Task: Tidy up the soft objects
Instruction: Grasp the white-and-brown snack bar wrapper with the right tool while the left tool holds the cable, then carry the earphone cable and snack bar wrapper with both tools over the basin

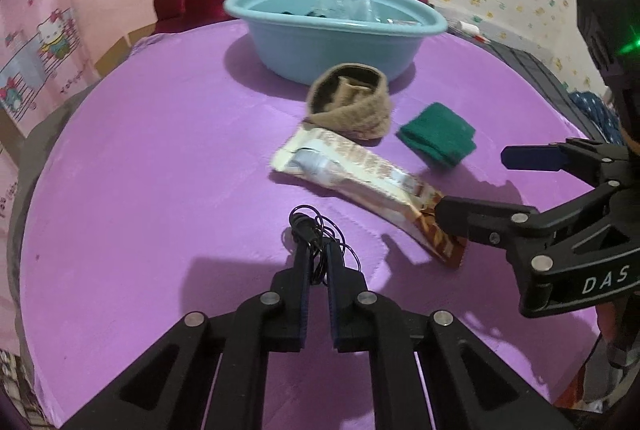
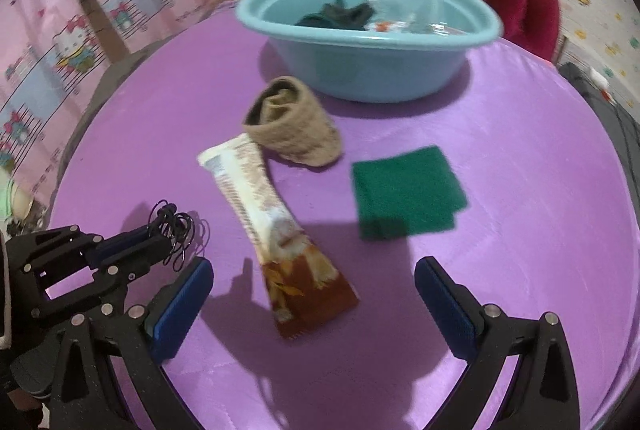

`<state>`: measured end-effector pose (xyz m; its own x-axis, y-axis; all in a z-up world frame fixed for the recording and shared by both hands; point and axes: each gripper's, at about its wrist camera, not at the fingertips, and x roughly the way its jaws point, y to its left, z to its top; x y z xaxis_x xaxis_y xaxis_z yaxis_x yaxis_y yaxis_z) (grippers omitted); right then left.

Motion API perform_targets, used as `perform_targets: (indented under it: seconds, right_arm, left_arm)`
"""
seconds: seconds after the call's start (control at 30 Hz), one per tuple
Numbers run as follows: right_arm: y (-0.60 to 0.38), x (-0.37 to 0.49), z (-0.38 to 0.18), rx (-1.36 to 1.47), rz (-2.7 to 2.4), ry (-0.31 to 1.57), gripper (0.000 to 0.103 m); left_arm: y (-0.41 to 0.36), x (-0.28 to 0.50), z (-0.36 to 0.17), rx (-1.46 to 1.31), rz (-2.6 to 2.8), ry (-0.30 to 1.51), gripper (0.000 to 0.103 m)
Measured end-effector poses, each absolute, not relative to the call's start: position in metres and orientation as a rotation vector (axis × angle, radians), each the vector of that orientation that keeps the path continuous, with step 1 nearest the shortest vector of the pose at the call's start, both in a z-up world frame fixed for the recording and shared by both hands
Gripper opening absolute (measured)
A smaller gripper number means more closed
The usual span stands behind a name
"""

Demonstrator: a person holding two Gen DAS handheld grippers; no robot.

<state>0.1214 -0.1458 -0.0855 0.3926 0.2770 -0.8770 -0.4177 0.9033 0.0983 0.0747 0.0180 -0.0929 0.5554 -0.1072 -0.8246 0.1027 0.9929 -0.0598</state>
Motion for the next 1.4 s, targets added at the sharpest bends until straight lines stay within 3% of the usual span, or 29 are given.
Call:
perform_targets:
  seconds: [0.1, 0.3, 0.37, 0.4, 0.43, 0.53, 0.73, 1.4]
  right_arm:
    - [-0.134, 0.127, -0.089, -0.175, 0.494, 1.091, 0.100]
    - [-0.115, 0.138, -0.108, -0.259, 0.529, 1.139, 0.081]
    - [-0.110, 0.142, -0.116, -0.278, 0.528, 1.157, 0.066]
    - [-0.108, 0.143, -0.118, -0.283, 0.526, 1.165, 0.047]
    - [-0.106, 0.143, -0.120, -0.295, 0.522, 1.164, 0.040]
    - [-0.105, 0.142, -0.118, -0.283, 0.538, 1.162, 0.029]
    - [-0.109, 0.140, -0.112, -0.247, 0.523, 1.171, 0.024]
    - [-0.122, 0.099, -0.065, -0.134, 0.450, 1.160, 0.023]
  left_arm:
    - [0.024, 0.072, -0.090, -0.013, -0.102, 0.964, 0.008]
    - [0.038, 0.068, -0.088, -0.075, -0.068, 0.956, 0.008]
    - [0.039, 0.067, -0.088, -0.073, -0.056, 0.947, 0.008]
    - [0.040, 0.067, -0.088, -0.074, -0.053, 0.946, 0.008]
    - [0.040, 0.066, -0.088, -0.076, -0.048, 0.945, 0.008]
    - [0.043, 0.064, -0.087, -0.090, -0.038, 0.939, 0.008]
    - [0.045, 0.060, -0.085, -0.099, -0.030, 0.954, 0.008]
    - [0.032, 0.055, -0.058, -0.060, -0.093, 0.968, 0.008]
